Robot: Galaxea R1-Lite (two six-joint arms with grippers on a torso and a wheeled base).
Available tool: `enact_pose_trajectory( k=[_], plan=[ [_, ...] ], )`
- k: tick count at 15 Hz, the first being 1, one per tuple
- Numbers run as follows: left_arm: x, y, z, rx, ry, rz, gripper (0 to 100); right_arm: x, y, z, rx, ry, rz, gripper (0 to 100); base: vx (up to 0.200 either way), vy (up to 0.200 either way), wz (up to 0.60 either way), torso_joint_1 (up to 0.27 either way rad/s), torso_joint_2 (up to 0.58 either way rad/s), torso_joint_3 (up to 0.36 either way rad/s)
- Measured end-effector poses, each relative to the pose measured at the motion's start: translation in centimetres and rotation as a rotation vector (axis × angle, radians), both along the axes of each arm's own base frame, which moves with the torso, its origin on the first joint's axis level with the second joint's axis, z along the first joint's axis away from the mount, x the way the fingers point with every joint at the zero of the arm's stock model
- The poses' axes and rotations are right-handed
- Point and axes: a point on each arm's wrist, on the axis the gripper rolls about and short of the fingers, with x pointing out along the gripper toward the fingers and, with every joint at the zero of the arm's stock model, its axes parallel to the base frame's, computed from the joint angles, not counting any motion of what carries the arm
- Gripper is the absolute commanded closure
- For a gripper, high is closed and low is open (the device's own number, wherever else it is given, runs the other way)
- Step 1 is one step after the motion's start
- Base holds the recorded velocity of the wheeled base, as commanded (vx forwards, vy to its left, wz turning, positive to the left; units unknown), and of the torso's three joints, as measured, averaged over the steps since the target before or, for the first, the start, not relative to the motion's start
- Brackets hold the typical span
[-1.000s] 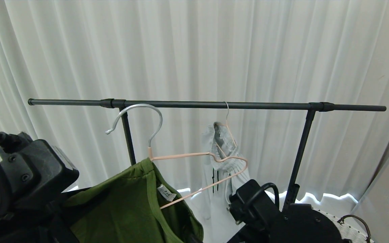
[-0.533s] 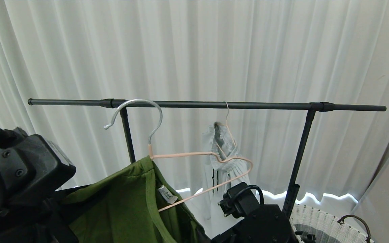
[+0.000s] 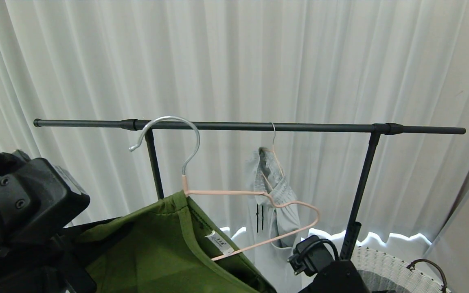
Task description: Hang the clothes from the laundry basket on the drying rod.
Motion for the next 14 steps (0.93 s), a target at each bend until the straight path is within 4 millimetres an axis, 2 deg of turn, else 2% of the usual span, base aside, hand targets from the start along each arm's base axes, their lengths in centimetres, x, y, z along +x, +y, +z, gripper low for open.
enact_pose_trajectory(
  k=[3, 6, 10, 14],
  plan=[
    [-0.1, 0.2, -0.7, 0.022, 0.015, 0.004, 100, 2.2, -2.8, 0.3, -0.041, -0.020, -0.094, 0, 0.000, 0.000, 0.00, 0.000, 0.00, 0.000],
    [-0.2, 0.5, -1.6, 0.049, 0.029, 0.010, 100, 3.3, -4.4, 1.2, -0.033, -0.040, -0.160, 0, 0.000, 0.000, 0.00, 0.000, 0.00, 0.000],
    [-0.9, 1.6, -3.8, 0.152, 0.047, -0.010, 100, 3.6, -5.4, 2.7, -0.009, -0.080, -0.175, 0, 0.000, 0.000, 0.00, 0.000, 0.00, 0.000],
    [-1.0, 2.5, -5.7, 0.224, 0.080, 0.028, 100, 3.1, -5.9, 4.4, 0.006, -0.129, -0.108, 0, 0.000, 0.000, 0.00, 0.000, 0.00, 0.000]
  ],
)
